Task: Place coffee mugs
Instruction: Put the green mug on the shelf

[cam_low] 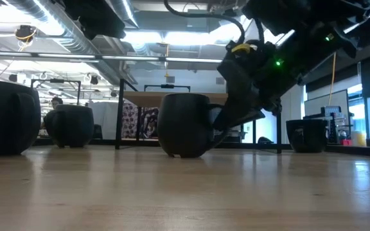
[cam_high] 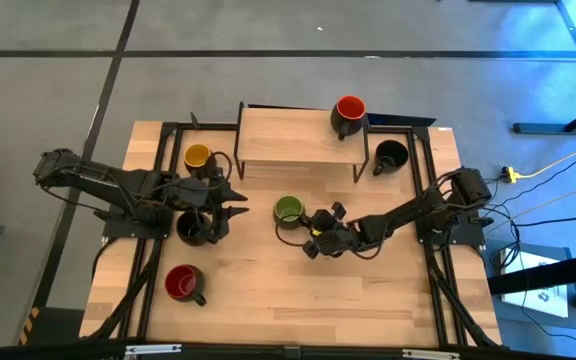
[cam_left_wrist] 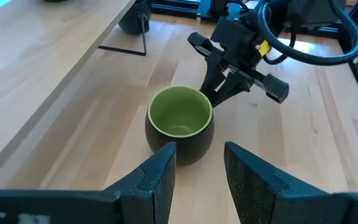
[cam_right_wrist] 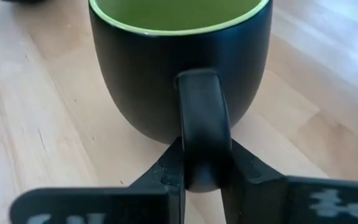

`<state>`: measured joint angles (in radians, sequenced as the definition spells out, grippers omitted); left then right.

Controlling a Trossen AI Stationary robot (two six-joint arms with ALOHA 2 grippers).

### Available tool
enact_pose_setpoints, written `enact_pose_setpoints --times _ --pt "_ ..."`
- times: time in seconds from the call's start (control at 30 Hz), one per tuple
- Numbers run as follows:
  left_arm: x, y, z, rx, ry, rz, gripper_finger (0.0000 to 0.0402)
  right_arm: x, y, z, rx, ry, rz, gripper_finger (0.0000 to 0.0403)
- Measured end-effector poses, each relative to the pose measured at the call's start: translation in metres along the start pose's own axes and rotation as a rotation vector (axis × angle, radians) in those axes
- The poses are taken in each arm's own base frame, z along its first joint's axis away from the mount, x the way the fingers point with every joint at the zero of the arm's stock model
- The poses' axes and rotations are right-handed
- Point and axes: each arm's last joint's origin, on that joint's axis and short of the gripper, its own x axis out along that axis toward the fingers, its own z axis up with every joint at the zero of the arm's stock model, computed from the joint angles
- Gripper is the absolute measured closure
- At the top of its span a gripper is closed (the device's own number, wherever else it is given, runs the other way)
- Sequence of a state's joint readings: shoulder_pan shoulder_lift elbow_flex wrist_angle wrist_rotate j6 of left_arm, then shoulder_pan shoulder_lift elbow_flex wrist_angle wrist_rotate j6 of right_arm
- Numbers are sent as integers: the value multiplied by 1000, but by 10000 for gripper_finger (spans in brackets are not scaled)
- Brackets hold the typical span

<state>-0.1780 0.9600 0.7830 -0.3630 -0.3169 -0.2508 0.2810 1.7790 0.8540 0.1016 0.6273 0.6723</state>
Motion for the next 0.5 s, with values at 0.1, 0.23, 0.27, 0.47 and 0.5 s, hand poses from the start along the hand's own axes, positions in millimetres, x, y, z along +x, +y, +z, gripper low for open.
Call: enact_pose_setpoints --times 0.1,0.23,0.27,0.47,0.5 --pt "-3 0 -3 33 42 -66 270 -5 7 14 2 10 -3 360" --pt "-15 1 -7 61 90 -160 270 -19 17 34 -6 22 -15 360" --pt "-18 3 -9 64 102 -160 270 -21 20 40 -4 21 -14 360" --pt "-39 10 -6 48 35 -167 270 -40 33 79 33 -34 -9 360" --pt "-42 11 -6 49 28 -163 270 -43 34 85 38 -55 -26 360"
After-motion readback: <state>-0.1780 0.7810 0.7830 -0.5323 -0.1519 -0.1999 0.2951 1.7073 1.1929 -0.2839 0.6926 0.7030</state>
